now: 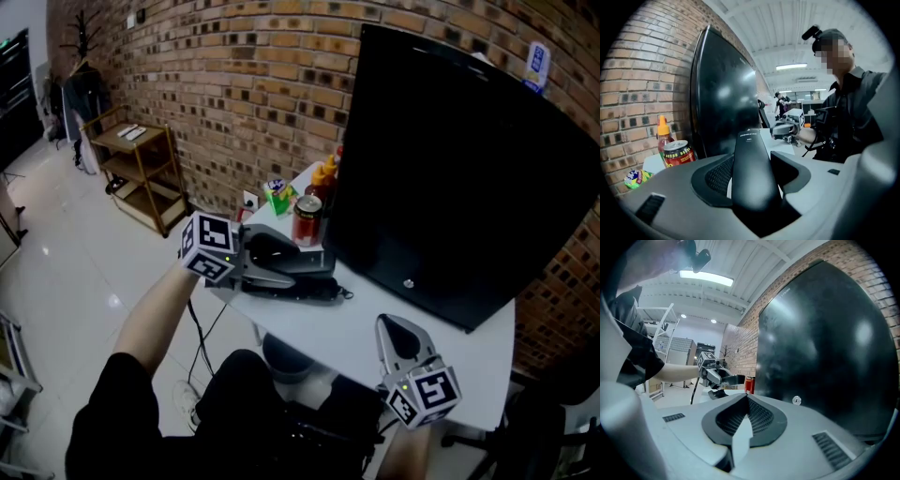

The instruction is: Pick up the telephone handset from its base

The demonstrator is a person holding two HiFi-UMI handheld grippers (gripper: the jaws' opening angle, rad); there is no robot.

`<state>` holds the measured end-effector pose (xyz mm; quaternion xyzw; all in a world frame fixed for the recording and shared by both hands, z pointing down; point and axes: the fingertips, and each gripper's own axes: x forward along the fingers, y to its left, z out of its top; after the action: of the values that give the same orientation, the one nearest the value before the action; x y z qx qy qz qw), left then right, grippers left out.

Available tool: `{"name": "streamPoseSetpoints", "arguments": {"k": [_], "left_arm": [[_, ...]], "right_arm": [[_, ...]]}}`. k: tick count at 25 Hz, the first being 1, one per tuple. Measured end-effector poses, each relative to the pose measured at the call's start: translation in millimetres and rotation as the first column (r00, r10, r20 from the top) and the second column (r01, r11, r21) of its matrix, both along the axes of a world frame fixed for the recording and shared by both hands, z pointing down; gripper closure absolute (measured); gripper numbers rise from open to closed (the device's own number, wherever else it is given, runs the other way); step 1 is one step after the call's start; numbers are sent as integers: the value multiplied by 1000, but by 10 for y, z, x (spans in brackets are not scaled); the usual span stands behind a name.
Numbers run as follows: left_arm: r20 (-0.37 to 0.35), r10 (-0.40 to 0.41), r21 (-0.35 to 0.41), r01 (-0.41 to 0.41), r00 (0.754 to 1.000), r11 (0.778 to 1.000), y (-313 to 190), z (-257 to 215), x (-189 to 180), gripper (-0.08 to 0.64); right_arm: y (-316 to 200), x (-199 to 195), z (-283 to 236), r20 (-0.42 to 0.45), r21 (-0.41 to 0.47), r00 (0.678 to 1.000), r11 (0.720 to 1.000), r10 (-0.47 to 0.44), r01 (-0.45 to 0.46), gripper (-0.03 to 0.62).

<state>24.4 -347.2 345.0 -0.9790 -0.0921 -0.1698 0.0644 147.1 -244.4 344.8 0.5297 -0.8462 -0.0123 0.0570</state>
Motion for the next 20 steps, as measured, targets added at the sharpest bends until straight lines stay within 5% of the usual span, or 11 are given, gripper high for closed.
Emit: {"name": "streamPoseSetpoints", "arguments": {"k": [3, 8, 17, 20], "left_arm": [[-141, -25, -44, 19, 990, 999, -14, -223, -136, 301], [-333, -94, -132, 52, 938, 990, -92, -505, -473, 301], [-559, -182, -194, 86, 809, 977, -143, -919, -1021, 302], [-593, -177, -189, 78, 785, 979, -52, -972, -1094, 302]], "right_arm": [[-20, 14, -14, 5, 9, 1000, 1000, -4, 4, 583], [-28, 28, -19, -1, 13, 1000, 1000, -6, 6, 583], [23, 153, -83, 68, 40, 998, 999, 10, -12, 583], [58, 147, -122, 78, 72, 997, 997, 9, -15, 583]]}}
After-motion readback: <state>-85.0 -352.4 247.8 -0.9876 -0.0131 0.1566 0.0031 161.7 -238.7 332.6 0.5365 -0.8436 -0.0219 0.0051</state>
